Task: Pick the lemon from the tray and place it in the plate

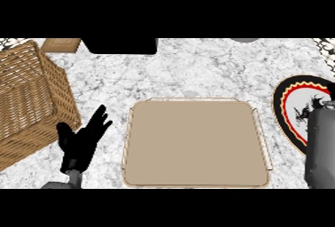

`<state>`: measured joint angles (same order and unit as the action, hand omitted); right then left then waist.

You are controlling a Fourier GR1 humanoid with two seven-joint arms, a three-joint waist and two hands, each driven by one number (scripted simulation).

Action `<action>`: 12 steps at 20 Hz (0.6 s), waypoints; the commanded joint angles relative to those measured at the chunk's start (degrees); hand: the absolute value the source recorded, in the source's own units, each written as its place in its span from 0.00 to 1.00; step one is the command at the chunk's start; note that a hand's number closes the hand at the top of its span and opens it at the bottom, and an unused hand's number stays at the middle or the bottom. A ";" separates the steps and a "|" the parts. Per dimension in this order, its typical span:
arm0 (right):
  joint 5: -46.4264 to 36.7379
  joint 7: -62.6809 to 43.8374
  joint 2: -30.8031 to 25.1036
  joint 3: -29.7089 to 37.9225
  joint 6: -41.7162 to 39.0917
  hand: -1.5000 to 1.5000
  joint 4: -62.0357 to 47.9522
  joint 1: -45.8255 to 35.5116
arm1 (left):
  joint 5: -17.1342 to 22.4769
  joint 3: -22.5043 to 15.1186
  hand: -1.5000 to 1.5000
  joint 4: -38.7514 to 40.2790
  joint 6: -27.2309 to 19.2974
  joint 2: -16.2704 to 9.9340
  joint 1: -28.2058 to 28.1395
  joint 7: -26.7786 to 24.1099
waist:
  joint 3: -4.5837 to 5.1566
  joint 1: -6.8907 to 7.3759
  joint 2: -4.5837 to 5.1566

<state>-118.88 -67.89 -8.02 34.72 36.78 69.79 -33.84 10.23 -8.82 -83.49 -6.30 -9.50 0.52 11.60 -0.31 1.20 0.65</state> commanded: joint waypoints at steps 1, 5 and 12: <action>-0.57 -11.02 0.87 4.76 12.08 1.00 -1.00 2.07 | -0.70 -0.71 0.50 1.63 -0.31 0.67 -1.35 0.00 | 0.16 -0.23 0.00; 4.04 -5.88 0.47 10.42 17.27 1.00 -1.27 5.20 | -0.97 -0.08 0.50 0.91 -0.65 0.27 -2.66 -0.89 | 0.15 -0.62 -0.24; 23.98 3.02 -1.99 19.69 11.13 0.00 -14.87 3.89 | -0.59 -0.05 0.50 0.30 -1.02 0.78 -0.86 1.69 | 0.05 -1.00 -0.32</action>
<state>-104.26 -63.40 -8.61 50.92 47.48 61.80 -29.73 10.32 -8.20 -83.78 -6.22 -9.43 -0.79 11.18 -0.32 0.34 0.17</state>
